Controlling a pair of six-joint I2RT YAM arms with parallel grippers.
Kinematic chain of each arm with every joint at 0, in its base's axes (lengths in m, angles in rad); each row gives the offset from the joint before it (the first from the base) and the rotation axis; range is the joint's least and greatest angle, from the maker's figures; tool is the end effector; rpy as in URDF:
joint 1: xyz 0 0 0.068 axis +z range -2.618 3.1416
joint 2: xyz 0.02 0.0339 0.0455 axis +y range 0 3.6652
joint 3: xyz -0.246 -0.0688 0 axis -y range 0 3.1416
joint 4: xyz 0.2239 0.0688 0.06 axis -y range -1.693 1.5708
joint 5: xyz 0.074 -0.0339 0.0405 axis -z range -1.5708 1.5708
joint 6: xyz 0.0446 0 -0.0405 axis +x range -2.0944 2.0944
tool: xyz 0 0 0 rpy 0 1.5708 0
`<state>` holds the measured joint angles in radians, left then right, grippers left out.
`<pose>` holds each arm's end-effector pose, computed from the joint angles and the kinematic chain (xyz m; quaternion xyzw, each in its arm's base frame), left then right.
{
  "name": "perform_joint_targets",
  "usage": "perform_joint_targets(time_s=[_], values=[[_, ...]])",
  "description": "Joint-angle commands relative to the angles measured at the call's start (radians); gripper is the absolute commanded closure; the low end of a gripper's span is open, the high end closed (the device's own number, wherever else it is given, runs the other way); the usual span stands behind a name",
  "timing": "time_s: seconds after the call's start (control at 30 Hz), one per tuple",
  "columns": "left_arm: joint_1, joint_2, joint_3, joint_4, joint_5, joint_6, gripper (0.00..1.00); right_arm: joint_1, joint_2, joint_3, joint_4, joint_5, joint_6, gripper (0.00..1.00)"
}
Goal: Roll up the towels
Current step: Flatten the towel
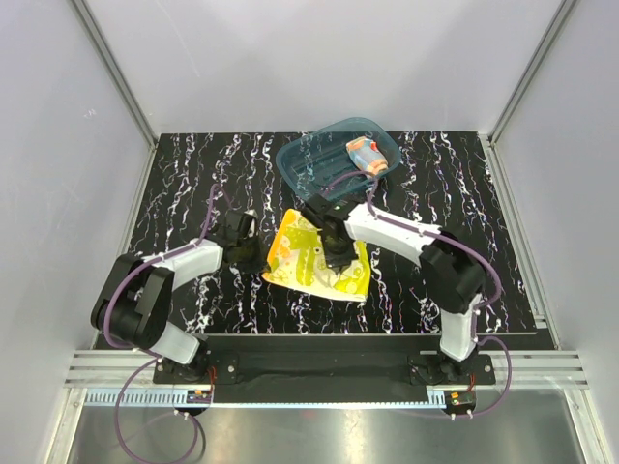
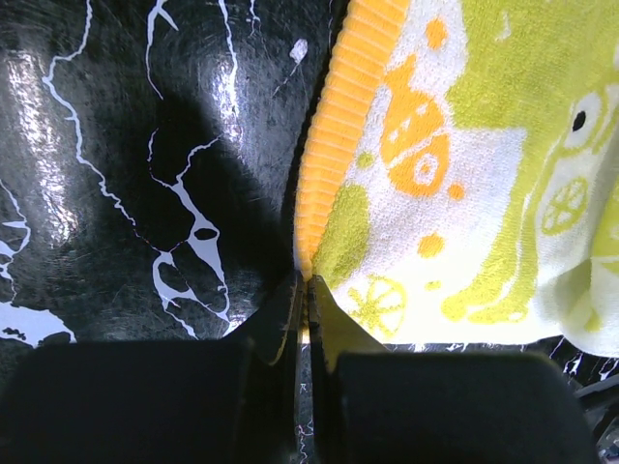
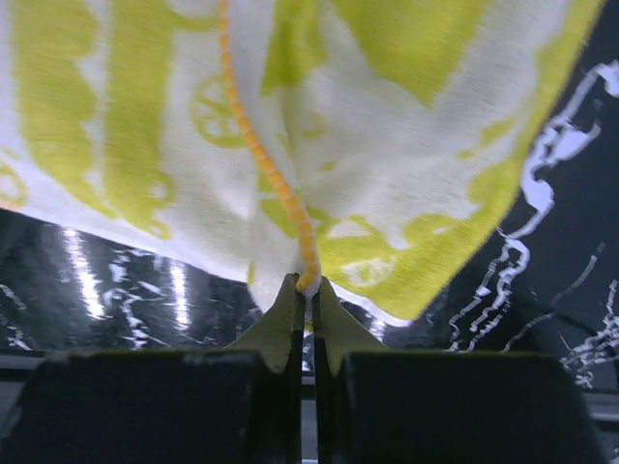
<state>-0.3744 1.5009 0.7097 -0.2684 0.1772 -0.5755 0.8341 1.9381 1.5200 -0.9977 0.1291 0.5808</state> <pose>0.2396 -0.1026 0.1390 -0.0745 0.9611 -0.1913 0.1848 0.2431 0.2595 0.1902 -0.1207 0.9876 0.0013 0.1005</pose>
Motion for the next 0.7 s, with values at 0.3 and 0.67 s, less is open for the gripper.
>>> perform_joint_targets(time_s=[0.3, 0.67], values=[[0.019, -0.295, -0.056, -0.170, -0.001, -0.066, 1.00, -0.348, -0.519, -0.420, 0.031, 0.087, 0.019, 1.00], [0.022, -0.639, -0.050, -0.426, -0.077, -0.129, 1.00, -0.380, -0.723, -0.594, 0.068, -0.017, 0.160, 1.00]])
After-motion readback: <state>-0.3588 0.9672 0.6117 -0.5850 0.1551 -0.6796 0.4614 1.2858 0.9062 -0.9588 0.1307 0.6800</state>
